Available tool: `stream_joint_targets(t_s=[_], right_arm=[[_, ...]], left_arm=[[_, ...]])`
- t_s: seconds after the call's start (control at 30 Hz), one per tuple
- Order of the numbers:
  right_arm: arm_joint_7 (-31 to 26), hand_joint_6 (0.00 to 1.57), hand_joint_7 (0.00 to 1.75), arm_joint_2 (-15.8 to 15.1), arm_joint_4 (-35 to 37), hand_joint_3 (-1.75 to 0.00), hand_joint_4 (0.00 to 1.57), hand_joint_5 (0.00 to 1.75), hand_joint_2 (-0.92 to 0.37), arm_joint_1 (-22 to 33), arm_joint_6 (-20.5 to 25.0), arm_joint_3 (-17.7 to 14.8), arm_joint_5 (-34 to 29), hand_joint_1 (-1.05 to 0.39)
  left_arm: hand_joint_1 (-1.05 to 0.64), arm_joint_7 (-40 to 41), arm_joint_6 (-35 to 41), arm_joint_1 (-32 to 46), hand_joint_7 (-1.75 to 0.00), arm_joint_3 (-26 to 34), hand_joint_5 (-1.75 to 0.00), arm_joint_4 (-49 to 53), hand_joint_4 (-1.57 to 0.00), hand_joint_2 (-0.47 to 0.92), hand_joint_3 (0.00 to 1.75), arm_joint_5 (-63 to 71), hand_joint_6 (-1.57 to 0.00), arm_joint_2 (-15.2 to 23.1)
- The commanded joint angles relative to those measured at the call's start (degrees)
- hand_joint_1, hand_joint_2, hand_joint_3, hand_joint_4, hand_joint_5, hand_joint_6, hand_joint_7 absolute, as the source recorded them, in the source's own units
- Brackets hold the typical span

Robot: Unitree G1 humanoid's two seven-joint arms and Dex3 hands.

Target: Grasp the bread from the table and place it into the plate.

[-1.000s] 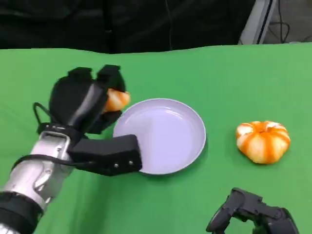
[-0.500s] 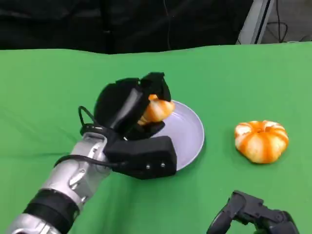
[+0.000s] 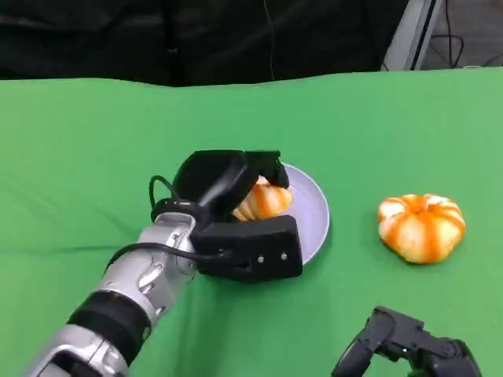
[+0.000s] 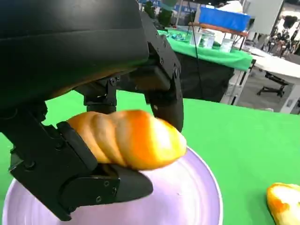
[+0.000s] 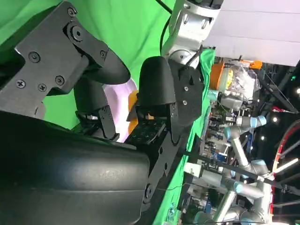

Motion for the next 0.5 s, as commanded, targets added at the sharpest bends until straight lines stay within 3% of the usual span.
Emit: stream_joint_targets(t_s=[0.03,0.23,0.5], right_arm=[[-0.46,0.83,1.30,-0.18,-0.36,-1.40,0.77,1.57,-0.26,0.14,0.45,-0.34,0.04,-0.04],[-0.19,0.83,1.30,-0.33,-0.29,-1.41,0.77,1.57,-0.27,-0.10,0.79,-0.42,0.57,-0.03],[0.05,0.82,1.30,-0.66,0.22,-1.40,0.77,1.58,-0.27,-0.30,-0.04,-0.66,1.25,-0.05]], left_arm=[[-0.86,-6.46,0.06,-0.55,-0.02,-0.73,-0.07,-0.57,-0.02,0.91,0.42,-0.45,-0.08,2.61],[-1.02,-10.99,0.61,0.47,0.00,-0.03,0.00,-3.37,0.00,0.92,0.63,-1.26,0.00,4.55],[-0.99,-16.90,0.28,5.73,0.00,2.95,0.00,-15.20,0.00,0.92,0.63,-5.54,0.00,8.75]])
